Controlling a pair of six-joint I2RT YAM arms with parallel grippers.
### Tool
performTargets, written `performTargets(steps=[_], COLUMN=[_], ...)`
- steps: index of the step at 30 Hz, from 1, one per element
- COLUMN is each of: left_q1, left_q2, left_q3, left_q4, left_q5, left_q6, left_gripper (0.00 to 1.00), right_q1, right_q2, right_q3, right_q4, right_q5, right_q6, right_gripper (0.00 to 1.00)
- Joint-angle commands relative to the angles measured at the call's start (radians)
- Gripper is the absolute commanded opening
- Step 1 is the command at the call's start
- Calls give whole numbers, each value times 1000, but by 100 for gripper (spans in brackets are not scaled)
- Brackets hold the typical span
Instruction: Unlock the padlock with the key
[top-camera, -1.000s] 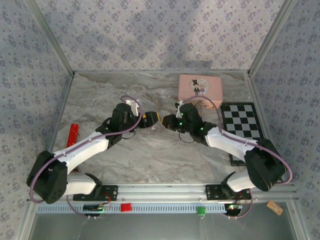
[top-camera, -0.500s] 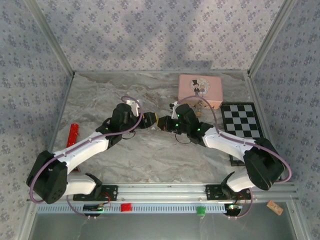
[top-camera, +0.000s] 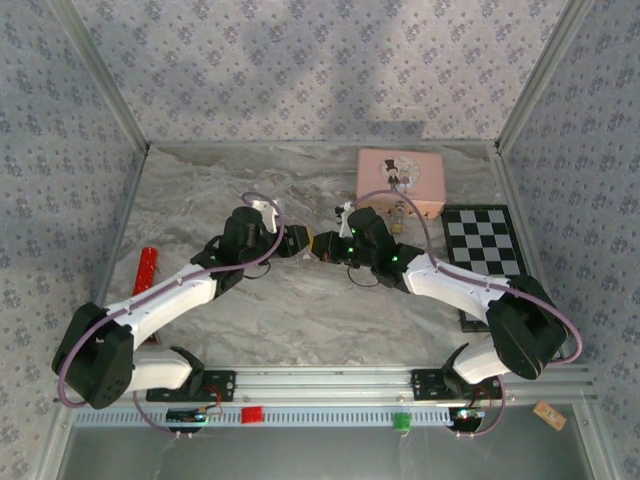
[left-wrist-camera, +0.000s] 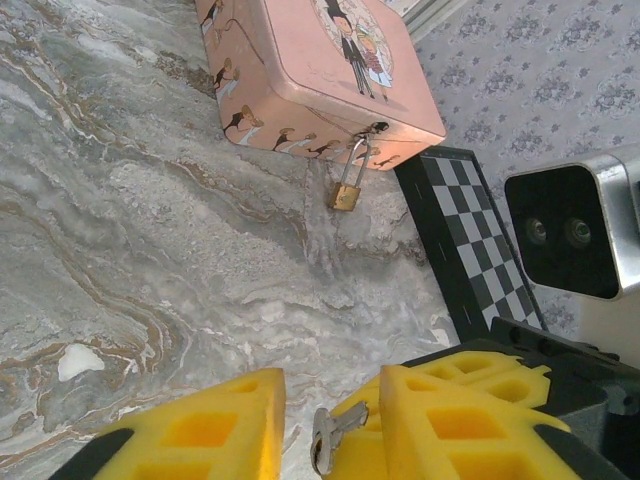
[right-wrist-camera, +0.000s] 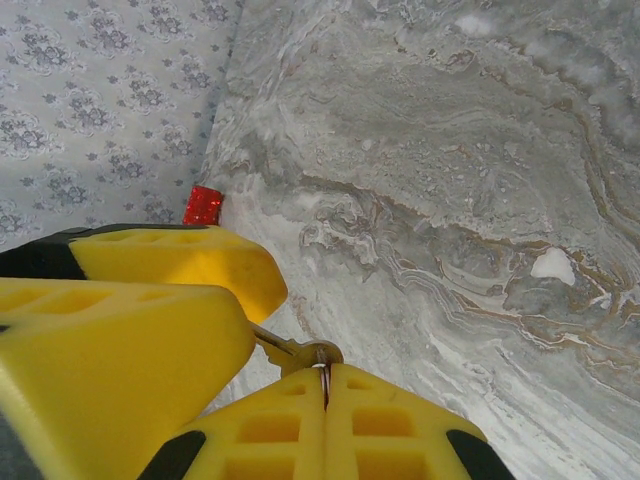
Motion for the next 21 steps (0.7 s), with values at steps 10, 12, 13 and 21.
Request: performTargets(steps=[10, 12, 13, 21], left_q1=[-6, -6, -6, -1], left_q2=[-17, -17, -17, -67], left_q3=[5, 4, 5, 11], left_q4=[-5, -5, -5, -59], left_q5=[-11, -12, -13, -110], left_q6=[11, 8, 8, -2], left_gripper=[9, 6, 4, 0], right_q1=[12, 13, 13, 8], right_q2=[13, 12, 12, -44], right_q3=[32, 32, 33, 5], right_q4=[-18, -20, -20, -17], right_q5=[21, 24, 24, 70], right_q6=[-26, -26, -27, -43], right_gripper=[0, 0, 0, 27])
